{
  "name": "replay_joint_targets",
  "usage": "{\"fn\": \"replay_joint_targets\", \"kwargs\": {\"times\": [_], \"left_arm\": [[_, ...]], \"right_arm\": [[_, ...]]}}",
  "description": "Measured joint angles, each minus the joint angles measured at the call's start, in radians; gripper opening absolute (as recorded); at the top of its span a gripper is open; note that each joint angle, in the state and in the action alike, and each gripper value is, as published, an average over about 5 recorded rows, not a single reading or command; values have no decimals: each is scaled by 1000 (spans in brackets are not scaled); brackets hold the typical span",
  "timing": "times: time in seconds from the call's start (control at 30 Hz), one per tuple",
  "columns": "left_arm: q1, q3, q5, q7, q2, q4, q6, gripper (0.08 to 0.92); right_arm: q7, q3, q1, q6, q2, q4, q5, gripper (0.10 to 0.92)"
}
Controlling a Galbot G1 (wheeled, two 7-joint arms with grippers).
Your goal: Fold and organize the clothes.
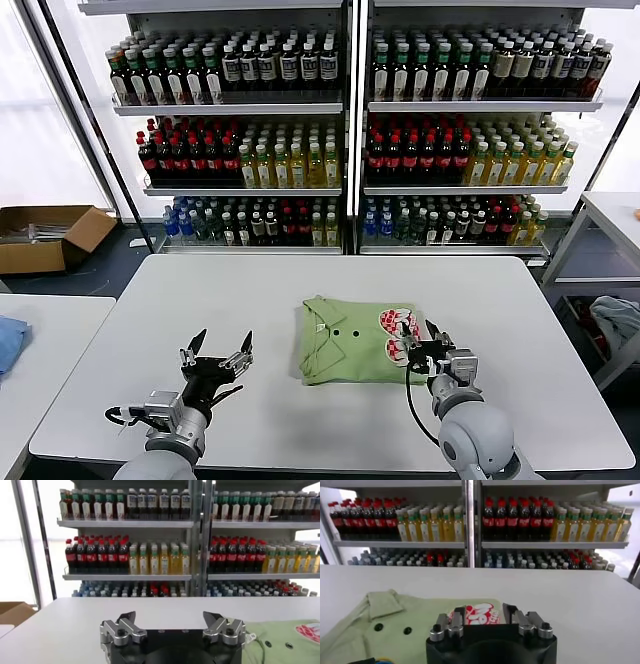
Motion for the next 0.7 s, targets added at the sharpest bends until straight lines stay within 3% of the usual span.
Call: {"fn": "replay_joint_targets", "kwargs": {"times": [0.33,0.7], "left_arm": [[23,8,13,6,-4,-1,-6,823],[34,15,23,14,-4,9,-5,823]], "right_arm": [[31,14,-3,-6,77,-39,121,800],[47,15,28,-7,132,-120,206,823]]}}
